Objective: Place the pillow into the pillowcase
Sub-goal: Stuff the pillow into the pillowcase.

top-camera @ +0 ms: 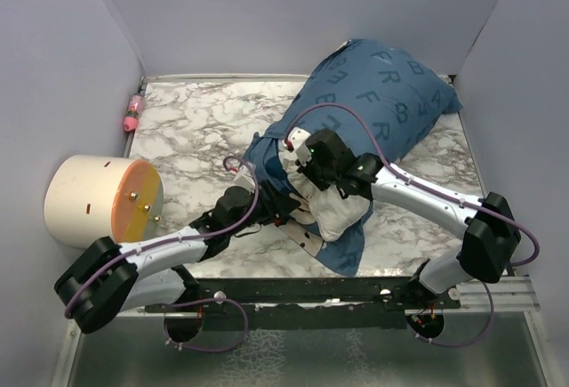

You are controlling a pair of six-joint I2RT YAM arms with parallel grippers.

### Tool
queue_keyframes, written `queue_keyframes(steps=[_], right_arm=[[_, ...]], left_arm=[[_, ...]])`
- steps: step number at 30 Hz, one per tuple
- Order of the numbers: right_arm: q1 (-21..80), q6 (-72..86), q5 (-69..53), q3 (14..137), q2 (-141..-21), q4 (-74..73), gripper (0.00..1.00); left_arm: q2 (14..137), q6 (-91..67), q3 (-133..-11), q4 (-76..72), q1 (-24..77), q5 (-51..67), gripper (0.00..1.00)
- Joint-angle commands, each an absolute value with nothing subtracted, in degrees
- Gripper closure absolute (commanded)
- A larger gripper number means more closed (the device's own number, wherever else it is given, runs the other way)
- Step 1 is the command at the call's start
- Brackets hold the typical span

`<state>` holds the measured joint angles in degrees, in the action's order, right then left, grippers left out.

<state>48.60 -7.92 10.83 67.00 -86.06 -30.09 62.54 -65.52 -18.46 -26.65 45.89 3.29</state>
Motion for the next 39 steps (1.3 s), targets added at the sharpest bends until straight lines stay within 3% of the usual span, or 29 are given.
queue_keyframes(steps=[1, 8, 10, 12, 14, 18, 20, 21, 30, 36, 38, 39], right_arm=[[47.0, -6.1, 6.7, 65.5, -85.9, -22.9, 0.99], [46.0, -4.9, 2.9, 63.5, -85.2, -21.6, 0.99], [45.7, -4.9, 2.8, 63.1, -84.9, -21.6, 0.99], [45.3, -4.9, 3.0, 62.8, -84.7, -21.6, 0.99], [44.5, -4.8, 3.3, 62.7, -85.0, -21.5, 0.99], [42.3, -4.3, 3.2, 63.1, -86.8, -21.8, 0.99], [41.9, -4.2, 2.7, 63.4, -88.0, -21.4, 0.99], [41.8, -4.2, 2.8, 63.6, -88.6, -21.2, 0.99], [39.6, -4.5, 4.9, 68.6, -100.3, -20.9, 0.99], [38.3, -3.7, -4.1, 71.7, -110.1, -20.3, 0.99], [38.2, -4.2, -14.6, 71.2, -109.4, -19.5, 0.94], [38.2, -4.5, -19.9, 70.0, -107.1, -18.1, 0.83]], left_arm=[[68.4, -65.5, -21.4, -35.1, 46.3, -2.6, 0.41], [79.9, -62.6, -28.5, -32.9, 46.4, -6.3, 0.43], [81.6, -60.8, -30.3, -29.9, 46.2, -8.1, 0.54], [82.6, -59.7, -31.0, -28.5, 46.1, -7.7, 0.77], [82.2, -59.1, -31.5, -26.6, 46.2, -6.1, 0.82], [78.6, -57.8, -30.7, -21.8, 46.1, -4.8, 0.81], [76.2, -56.5, -29.4, -21.4, 46.1, -4.7, 0.98], [75.0, -56.0, -29.2, -20.7, 46.1, -5.1, 1.00], [61.3, -47.1, -37.9, -13.3, 45.0, 2.4, 1.00], [54.3, -48.8, -49.1, -14.5, 42.8, 13.8, 1.00], [54.7, -48.3, -50.0, -12.9, 42.7, 13.9, 1.00], [54.7, -47.8, -48.9, -11.7, 42.3, 12.9, 1.00]])
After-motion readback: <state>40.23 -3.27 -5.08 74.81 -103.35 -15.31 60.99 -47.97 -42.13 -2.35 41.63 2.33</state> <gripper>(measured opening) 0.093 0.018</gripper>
